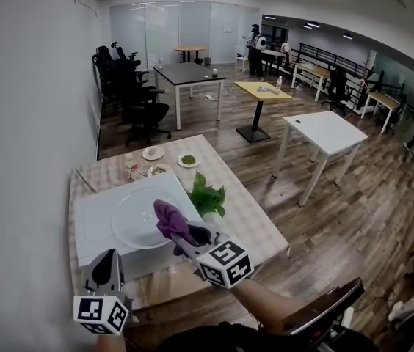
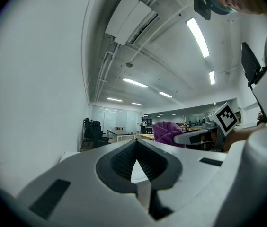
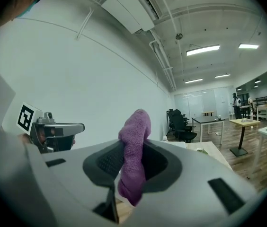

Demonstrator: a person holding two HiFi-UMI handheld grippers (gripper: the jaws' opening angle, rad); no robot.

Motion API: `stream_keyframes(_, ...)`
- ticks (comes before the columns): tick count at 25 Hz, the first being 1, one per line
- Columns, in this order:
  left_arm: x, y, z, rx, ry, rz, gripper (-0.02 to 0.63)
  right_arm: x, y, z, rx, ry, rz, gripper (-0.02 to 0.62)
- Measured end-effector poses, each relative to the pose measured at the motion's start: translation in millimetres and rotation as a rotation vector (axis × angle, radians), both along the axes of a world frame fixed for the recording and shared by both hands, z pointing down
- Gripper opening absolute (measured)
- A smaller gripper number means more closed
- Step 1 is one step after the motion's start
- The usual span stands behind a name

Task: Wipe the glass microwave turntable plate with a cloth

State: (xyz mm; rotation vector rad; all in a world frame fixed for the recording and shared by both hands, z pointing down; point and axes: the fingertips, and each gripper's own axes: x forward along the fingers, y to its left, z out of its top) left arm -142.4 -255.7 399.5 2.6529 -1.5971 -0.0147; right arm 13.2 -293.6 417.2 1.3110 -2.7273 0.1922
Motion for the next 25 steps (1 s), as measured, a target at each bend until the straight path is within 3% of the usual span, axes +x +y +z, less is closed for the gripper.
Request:
stream_keyframes(9, 16, -4, -4, -0.003, 0.02, -0.063, 0.008, 21, -4, -4, -0.001, 0.002, -0.017, 0.097)
stream_keyframes(25, 31, 1, 11, -0.023, -0.005, -0.098, 0.008, 39, -3, 0, 0.006, -0.012, -0.039, 0.097)
